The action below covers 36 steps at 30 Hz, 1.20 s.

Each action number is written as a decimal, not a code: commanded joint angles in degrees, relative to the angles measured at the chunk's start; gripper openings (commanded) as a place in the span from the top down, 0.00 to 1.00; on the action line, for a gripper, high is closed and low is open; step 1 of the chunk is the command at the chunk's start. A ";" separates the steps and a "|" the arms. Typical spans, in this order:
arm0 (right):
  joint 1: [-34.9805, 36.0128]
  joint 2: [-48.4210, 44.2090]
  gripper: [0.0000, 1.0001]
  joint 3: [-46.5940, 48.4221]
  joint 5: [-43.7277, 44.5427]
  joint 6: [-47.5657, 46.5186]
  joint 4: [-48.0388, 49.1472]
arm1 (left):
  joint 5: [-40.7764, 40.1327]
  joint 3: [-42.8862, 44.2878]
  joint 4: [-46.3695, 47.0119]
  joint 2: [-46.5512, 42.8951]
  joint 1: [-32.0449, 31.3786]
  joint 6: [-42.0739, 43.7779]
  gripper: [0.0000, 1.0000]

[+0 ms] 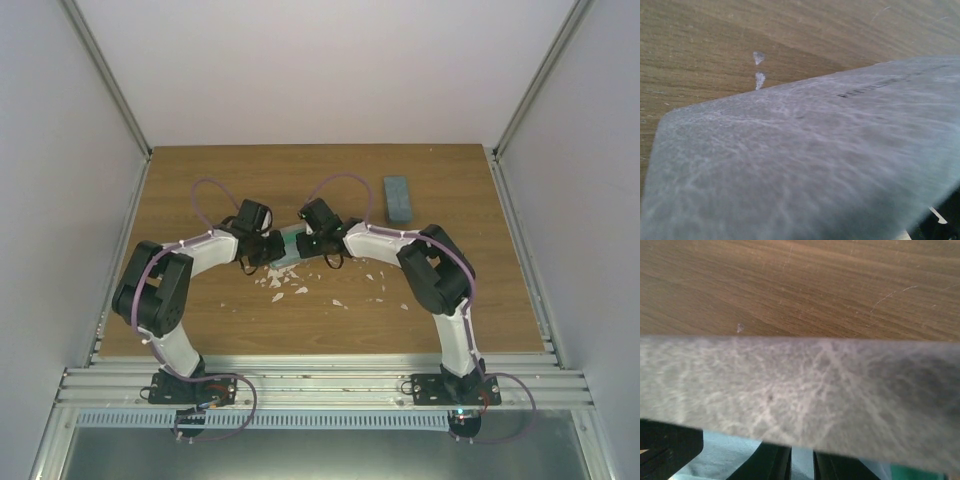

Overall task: Organize the sunglasses
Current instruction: Place the glasses cleaning cloth in the sunglasses case.

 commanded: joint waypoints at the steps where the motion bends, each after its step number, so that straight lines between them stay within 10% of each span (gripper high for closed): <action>1: -0.23 2.13 0.88 -0.72 -0.82 2.02 4.80 | -1.53 -1.49 4.77 1.99 -0.67 -0.64 0.94; 21: -0.23 2.88 0.88 -5.42 21.36 12.10 9.78 | -11.44 -7.02 7.56 3.54 -1.44 -4.33 0.96; 28: -0.23 -3.15 0.76 -7.06 21.65 11.08 6.67 | -8.54 -6.04 6.82 0.04 -1.37 -2.83 0.92; 36: -1.00 -19.81 0.50 -11.56 27.46 11.24 -5.08 | -7.46 -2.05 2.61 -9.13 -1.26 -1.60 0.66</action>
